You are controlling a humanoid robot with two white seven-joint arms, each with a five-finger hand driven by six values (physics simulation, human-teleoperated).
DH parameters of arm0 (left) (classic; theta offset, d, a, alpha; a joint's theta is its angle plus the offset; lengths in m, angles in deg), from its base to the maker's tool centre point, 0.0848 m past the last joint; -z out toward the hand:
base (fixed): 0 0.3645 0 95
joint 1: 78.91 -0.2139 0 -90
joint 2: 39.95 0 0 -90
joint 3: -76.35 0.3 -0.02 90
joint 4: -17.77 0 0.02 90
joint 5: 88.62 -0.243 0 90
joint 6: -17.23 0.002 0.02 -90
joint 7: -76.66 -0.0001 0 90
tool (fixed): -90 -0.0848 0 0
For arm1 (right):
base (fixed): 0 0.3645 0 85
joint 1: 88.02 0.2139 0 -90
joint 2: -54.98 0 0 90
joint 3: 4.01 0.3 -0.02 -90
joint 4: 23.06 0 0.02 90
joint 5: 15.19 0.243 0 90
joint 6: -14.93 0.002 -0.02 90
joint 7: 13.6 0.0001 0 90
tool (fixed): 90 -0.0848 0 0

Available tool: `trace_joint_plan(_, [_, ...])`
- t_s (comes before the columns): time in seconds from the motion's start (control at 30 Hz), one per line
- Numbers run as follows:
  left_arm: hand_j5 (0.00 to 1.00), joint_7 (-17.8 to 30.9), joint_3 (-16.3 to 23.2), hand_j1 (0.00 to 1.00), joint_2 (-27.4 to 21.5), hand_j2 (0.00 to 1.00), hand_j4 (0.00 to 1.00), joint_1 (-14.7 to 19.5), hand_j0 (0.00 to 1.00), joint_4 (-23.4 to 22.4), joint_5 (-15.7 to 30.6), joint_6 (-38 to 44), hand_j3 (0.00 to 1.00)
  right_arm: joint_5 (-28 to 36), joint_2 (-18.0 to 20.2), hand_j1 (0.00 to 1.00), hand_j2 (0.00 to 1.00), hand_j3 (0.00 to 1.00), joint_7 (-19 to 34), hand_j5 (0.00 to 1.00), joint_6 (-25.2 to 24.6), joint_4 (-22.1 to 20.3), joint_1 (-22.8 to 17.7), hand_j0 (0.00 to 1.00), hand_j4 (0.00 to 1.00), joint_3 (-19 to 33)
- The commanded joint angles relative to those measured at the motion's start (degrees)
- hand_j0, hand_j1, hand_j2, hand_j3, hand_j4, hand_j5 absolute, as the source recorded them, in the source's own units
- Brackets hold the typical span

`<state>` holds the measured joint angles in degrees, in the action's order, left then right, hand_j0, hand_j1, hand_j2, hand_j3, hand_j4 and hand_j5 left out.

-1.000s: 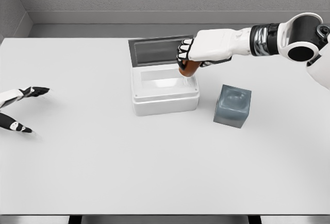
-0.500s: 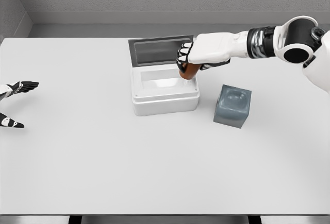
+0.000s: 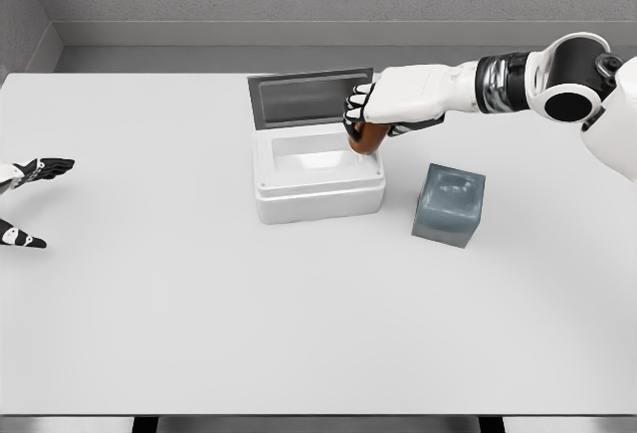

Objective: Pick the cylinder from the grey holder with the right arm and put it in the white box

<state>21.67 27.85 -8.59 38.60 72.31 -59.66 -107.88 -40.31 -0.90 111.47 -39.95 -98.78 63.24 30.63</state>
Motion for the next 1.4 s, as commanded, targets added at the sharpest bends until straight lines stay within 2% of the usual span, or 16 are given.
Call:
trace_joint_plan(0.0, [1.0,-0.01,-0.1,1.0,0.01,1.0,1.0,0.0,1.0,0.04,0.4,0.11,1.0,0.33,-0.01,0.2,0.2,0.2,-0.07,0.2,-0.11,0.04,0.0,0.2,0.2,0.08])
trace_joint_plan(0.63, [1.0,-0.01,-0.1,1.0,-0.08,1.0,1.0,0.0,1.0,-0.05,0.49,0.11,1.0,0.33,-0.28,0.21,0.21,0.21,-0.07,0.21,-0.11,-0.22,1.32,0.21,0.21,0.08])
trace_joint_plan(0.73, [1.0,-0.01,-0.1,1.0,-0.08,1.0,1.0,-0.09,1.0,0.04,0.4,0.11,1.0,0.24,-0.19,0.29,0.29,0.29,-0.07,0.29,-0.11,-0.31,1.41,0.29,0.29,0.08])
trace_joint_plan(0.87, [1.0,-0.01,-0.1,1.0,0.01,1.0,1.0,-0.09,1.0,0.04,0.49,0.11,1.0,0.24,-0.28,0.31,0.31,0.31,-0.07,0.31,-0.11,-0.49,1.58,0.31,0.31,0.08])
trace_joint_plan(1.0, [1.0,-0.01,-0.1,1.0,0.01,1.0,1.0,-0.09,1.0,0.04,0.4,0.11,1.0,0.24,-0.54,0.41,0.41,0.41,-0.07,0.41,-0.11,-0.93,1.58,0.41,0.41,-0.01])
trace_joint_plan(1.07, [1.0,-0.01,-0.01,1.0,0.01,1.0,1.0,-0.09,1.0,0.04,0.4,0.11,1.0,0.24,-0.54,0.42,0.42,0.42,-0.07,0.42,-0.11,-2.24,1.67,0.42,0.42,-0.01])
trace_joint_plan(1.1, [1.0,-0.01,-0.1,1.0,0.01,1.0,1.0,-0.09,1.0,0.04,0.4,0.11,1.0,0.24,-0.45,0.45,0.45,0.45,-0.07,0.45,-0.11,-2.51,1.67,0.45,0.45,-0.19])
trace_joint_plan(1.13, [1.0,-0.01,-0.1,1.0,0.01,1.0,1.0,-0.09,1.0,0.04,0.31,0.11,1.0,0.07,-0.37,0.63,0.63,0.63,-0.07,0.63,-0.11,-2.6,1.67,0.63,0.63,-0.19])
trace_joint_plan(1.17, [1.0,-0.01,-0.1,1.0,0.01,1.0,1.0,-0.09,1.0,0.04,0.31,0.11,1.0,-0.19,-0.28,1.0,1.0,1.0,-0.07,1.0,-0.11,-2.68,1.67,1.0,1.0,-0.1])
trace_joint_plan(1.37, [1.0,-0.01,-0.1,1.0,0.01,1.0,1.0,-0.09,1.0,0.04,0.31,0.11,1.0,-0.19,1.13,1.0,1.0,1.0,-0.07,1.0,-0.11,-8.22,1.93,1.0,1.0,1.66])
